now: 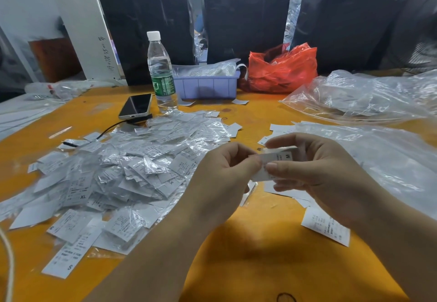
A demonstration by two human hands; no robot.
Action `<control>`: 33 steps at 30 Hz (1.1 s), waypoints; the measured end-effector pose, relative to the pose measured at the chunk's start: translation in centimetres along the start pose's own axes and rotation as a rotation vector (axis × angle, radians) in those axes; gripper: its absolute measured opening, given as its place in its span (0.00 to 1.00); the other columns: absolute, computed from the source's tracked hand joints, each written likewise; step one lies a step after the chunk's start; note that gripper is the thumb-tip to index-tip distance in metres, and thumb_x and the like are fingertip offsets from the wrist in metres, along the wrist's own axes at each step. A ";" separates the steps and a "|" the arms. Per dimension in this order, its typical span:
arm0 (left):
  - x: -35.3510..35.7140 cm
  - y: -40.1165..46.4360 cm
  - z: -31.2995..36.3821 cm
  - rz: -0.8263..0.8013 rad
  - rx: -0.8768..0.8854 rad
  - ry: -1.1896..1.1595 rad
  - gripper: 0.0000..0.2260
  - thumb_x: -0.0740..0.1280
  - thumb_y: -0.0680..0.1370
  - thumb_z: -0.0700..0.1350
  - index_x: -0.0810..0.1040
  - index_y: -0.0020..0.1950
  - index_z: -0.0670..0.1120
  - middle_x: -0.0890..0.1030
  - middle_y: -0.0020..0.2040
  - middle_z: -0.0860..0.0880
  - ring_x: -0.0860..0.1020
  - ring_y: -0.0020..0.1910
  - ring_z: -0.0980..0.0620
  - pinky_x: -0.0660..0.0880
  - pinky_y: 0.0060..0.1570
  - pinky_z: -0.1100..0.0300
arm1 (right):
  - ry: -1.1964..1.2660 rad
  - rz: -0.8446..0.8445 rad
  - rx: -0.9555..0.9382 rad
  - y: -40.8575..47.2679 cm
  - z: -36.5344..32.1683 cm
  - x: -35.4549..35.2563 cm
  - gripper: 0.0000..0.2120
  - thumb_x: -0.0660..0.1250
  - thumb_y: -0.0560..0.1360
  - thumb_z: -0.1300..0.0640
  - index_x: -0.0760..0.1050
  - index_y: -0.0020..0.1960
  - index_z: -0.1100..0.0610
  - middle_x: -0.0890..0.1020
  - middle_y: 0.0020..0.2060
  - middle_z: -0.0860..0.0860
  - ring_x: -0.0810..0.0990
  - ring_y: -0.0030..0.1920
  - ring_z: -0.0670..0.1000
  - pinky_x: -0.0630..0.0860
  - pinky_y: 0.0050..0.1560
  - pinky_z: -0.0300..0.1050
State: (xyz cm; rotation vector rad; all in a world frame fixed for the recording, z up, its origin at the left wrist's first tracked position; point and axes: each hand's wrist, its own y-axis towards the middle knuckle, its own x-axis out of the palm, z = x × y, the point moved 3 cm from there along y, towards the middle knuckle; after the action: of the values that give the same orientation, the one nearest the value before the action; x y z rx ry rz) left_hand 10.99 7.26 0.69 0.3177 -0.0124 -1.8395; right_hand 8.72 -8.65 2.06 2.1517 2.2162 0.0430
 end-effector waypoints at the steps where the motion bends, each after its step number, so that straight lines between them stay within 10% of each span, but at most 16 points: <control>1: -0.1 0.1 0.0 0.007 -0.010 -0.006 0.05 0.66 0.78 0.41 0.80 0.44 0.44 0.76 0.28 0.56 0.72 0.26 0.57 0.67 0.25 0.69 | 0.004 0.012 0.001 0.0 -0.1 -0.1 0.23 0.75 0.57 0.63 0.81 0.52 0.60 0.81 0.42 0.60 0.83 0.35 0.54 0.80 0.34 0.41; 33: -0.8 0.6 -0.4 0.010 -0.092 -0.069 0.06 0.67 0.78 0.39 0.82 0.43 0.44 0.73 0.25 0.58 0.69 0.25 0.61 0.66 0.29 0.65 | -0.109 -0.063 0.063 0.0 0.2 0.0 0.27 0.74 0.59 0.58 0.78 0.58 0.55 0.82 0.47 0.58 0.84 0.43 0.55 0.83 0.40 0.48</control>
State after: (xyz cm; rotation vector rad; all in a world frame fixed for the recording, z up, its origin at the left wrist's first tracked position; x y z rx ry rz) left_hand 11.83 7.95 0.61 0.1901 0.0228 -1.8346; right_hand 8.77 -8.67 1.86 2.0595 2.2507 -0.1458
